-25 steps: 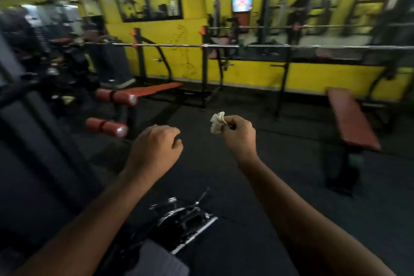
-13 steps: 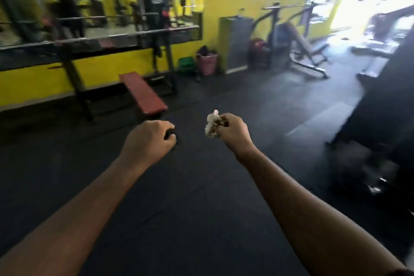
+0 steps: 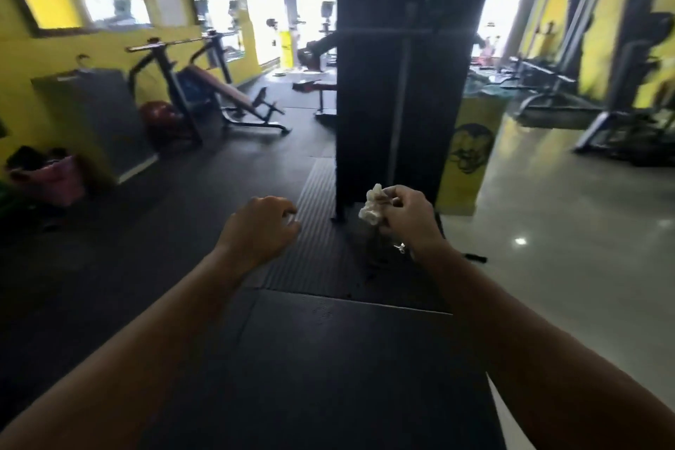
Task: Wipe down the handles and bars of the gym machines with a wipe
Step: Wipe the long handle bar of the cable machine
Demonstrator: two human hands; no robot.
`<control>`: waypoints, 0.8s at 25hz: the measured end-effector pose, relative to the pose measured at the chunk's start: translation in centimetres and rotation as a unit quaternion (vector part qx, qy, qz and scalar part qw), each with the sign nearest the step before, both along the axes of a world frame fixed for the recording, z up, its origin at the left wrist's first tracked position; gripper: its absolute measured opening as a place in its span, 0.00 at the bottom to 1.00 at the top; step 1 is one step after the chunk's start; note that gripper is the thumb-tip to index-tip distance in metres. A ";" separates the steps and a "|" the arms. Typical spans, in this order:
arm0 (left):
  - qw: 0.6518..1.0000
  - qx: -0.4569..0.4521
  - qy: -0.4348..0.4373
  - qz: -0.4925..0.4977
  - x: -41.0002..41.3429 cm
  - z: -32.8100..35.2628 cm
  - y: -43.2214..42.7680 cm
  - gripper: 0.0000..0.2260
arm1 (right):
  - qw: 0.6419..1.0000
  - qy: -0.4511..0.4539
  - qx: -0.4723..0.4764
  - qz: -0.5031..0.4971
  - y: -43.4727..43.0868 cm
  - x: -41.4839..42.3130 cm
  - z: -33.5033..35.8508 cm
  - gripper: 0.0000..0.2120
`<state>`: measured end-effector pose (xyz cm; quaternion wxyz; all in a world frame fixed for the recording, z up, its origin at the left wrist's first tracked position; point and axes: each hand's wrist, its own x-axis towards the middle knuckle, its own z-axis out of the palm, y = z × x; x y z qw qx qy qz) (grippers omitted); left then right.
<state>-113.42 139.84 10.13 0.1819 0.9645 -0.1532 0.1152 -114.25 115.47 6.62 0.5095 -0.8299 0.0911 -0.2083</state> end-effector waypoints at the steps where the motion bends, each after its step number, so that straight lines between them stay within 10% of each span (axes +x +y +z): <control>1: 1.000 0.002 -0.003 -0.022 2.3 0.3 -1.1 0.13 | 1.000 0.001 0.004 -0.015 -0.9 1.3 0.0 0.09; 20: 0.938 -0.216 -0.268 -0.028 46.5 6.9 -7.5 0.23 | 0.986 -0.156 0.026 0.050 -2.3 41.9 7.5 0.08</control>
